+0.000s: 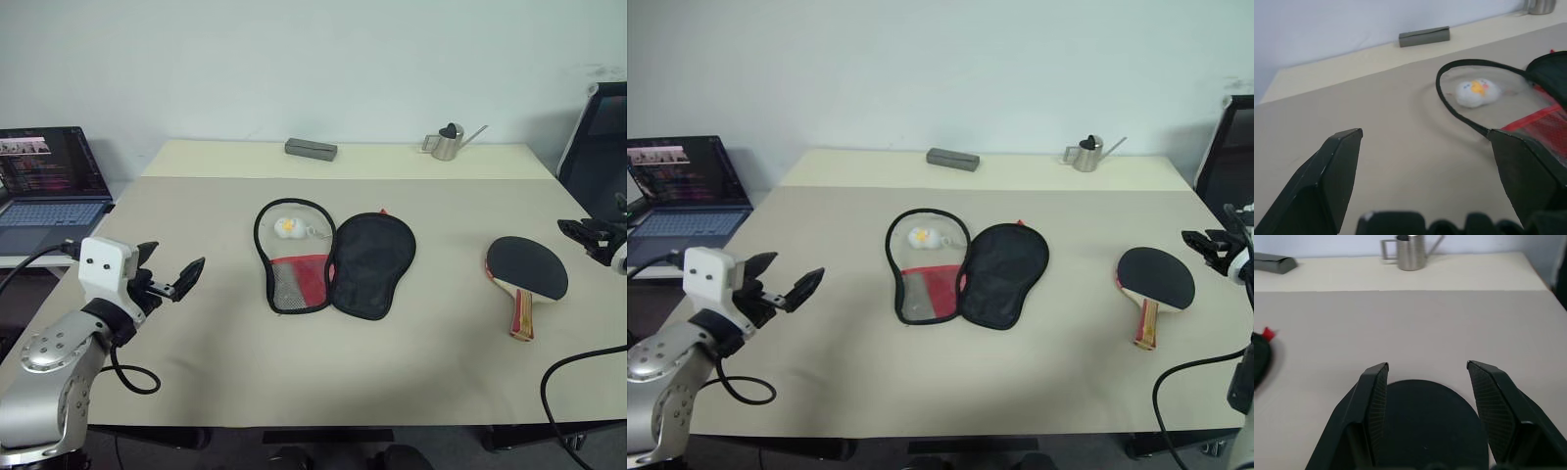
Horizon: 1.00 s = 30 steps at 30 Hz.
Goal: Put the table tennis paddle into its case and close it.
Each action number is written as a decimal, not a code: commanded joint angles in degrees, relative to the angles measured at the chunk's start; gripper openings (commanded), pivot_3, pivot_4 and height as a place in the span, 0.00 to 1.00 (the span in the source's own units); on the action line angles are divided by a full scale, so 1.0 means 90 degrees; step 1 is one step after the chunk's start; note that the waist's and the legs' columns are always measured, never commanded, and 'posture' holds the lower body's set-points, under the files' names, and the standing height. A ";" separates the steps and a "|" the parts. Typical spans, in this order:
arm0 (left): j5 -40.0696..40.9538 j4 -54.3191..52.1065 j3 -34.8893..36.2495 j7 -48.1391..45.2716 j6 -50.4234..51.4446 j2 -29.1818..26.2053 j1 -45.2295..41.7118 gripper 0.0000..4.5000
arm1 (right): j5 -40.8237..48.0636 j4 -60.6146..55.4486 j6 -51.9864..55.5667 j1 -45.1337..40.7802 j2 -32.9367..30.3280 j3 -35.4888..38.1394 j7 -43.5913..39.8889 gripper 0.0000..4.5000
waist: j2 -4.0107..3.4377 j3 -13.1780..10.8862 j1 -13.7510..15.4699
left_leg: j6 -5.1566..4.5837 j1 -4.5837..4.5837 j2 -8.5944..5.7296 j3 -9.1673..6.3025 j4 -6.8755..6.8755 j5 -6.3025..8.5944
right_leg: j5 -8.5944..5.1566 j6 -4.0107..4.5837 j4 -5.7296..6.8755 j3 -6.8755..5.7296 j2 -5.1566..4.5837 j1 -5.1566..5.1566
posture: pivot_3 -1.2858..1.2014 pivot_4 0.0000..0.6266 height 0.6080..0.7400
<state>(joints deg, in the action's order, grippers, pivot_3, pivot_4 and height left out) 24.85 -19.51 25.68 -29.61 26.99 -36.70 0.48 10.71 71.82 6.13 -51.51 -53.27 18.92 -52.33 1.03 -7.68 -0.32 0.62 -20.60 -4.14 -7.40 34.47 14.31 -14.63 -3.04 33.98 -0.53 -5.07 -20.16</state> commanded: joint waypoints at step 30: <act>0.1137 0.0851 -0.1042 -0.2887 0.0440 -0.1355 -0.1882 1.00 | 0.1117 -0.6498 0.2897 0.2547 0.1389 -0.0884 -0.0790 0.63 | 0.0000 0.0005 0.0026 | 0.0001 0.0009 0.0002 -0.0012 0.0001 0.0000 | 0.0004 -0.0018 0.0008 -0.0005 0.0004 -0.0019 | 0.52 0.24 1.00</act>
<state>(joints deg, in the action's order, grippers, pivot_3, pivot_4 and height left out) 33.93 -12.15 16.51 -53.91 30.79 -47.55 -14.72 19.57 16.91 30.72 -28.47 -41.00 11.05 -61.53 1.04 -7.63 -0.09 0.62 -20.52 -4.12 -7.52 34.47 14.31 -14.58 -3.20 34.07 -0.58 -5.02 -20.41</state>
